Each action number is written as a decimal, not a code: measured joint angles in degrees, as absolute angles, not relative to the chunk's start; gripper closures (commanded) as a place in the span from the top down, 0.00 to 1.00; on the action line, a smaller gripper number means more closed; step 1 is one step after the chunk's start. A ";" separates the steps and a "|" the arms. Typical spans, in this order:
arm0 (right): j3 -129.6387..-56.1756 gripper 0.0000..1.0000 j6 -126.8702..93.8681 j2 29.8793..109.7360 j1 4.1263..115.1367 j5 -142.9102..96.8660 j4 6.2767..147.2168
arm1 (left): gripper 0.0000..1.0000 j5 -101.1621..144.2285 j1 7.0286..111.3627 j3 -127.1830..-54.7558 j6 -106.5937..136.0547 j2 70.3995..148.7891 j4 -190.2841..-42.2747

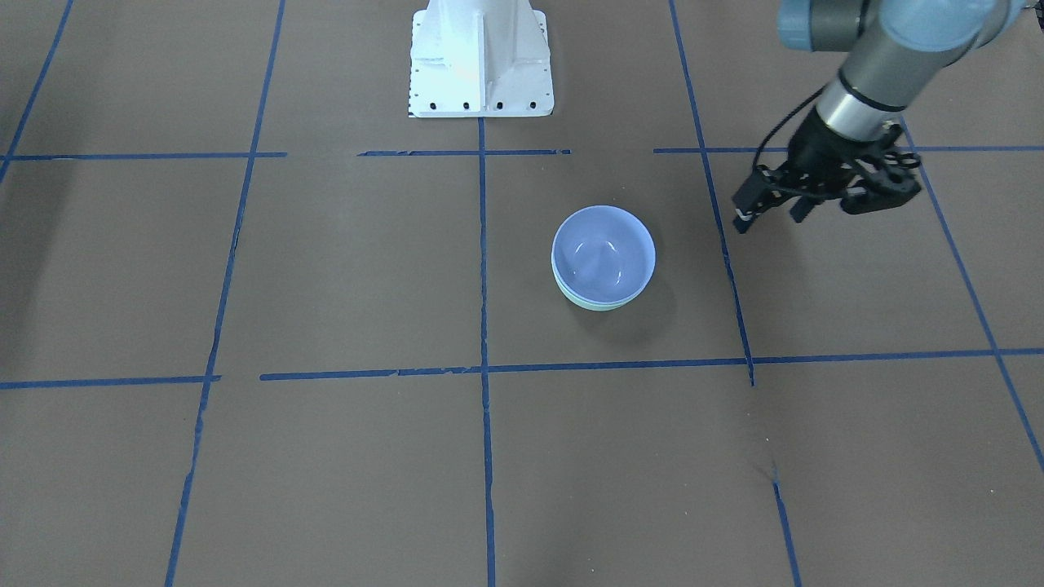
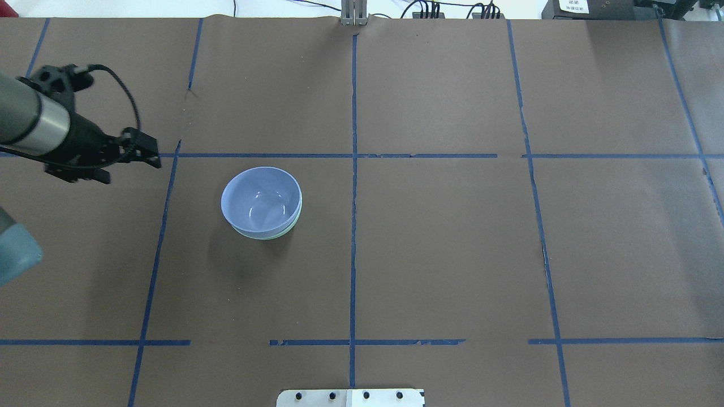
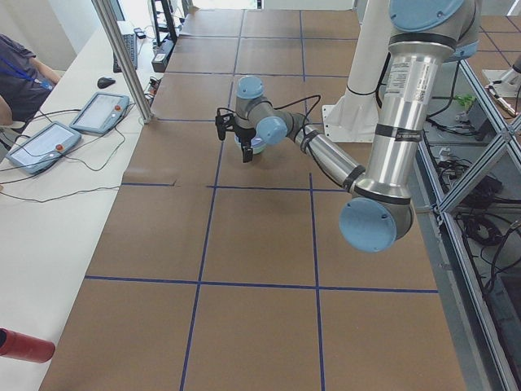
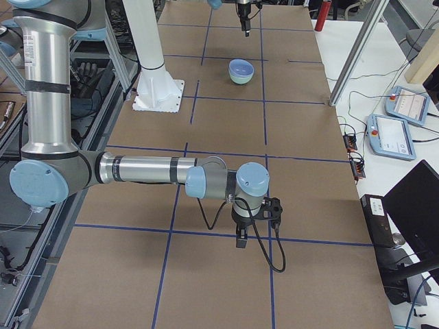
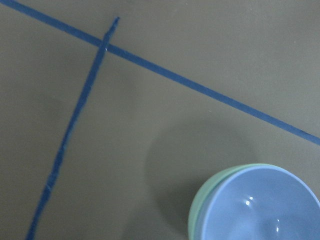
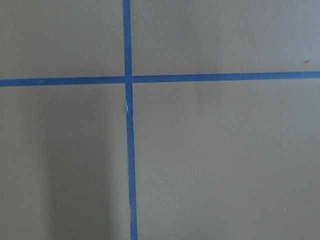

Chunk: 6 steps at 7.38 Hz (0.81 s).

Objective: Stack blue bowl on green bowl

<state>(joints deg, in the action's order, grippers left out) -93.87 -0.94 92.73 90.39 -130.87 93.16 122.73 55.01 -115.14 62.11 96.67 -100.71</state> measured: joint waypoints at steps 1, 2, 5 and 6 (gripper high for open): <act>-93.87 1.00 -0.94 92.73 90.40 -130.87 93.17 | 1.00 123.94 60.29 -115.11 48.95 91.62 -100.61; -93.87 1.00 -0.91 92.71 90.38 -130.87 93.16 | 1.00 125.70 66.24 -114.44 35.35 87.16 -100.30; -93.87 1.00 -0.92 92.71 90.35 -130.87 93.16 | 1.00 128.16 82.15 -108.35 2.79 78.70 -99.99; -93.87 1.00 -0.92 92.72 90.35 -130.87 93.16 | 1.00 128.35 85.72 -106.11 -2.14 77.39 -99.96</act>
<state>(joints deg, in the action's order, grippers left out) -93.87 -0.92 92.72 90.35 -130.87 93.16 128.35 85.72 -106.11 -2.14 77.39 -99.96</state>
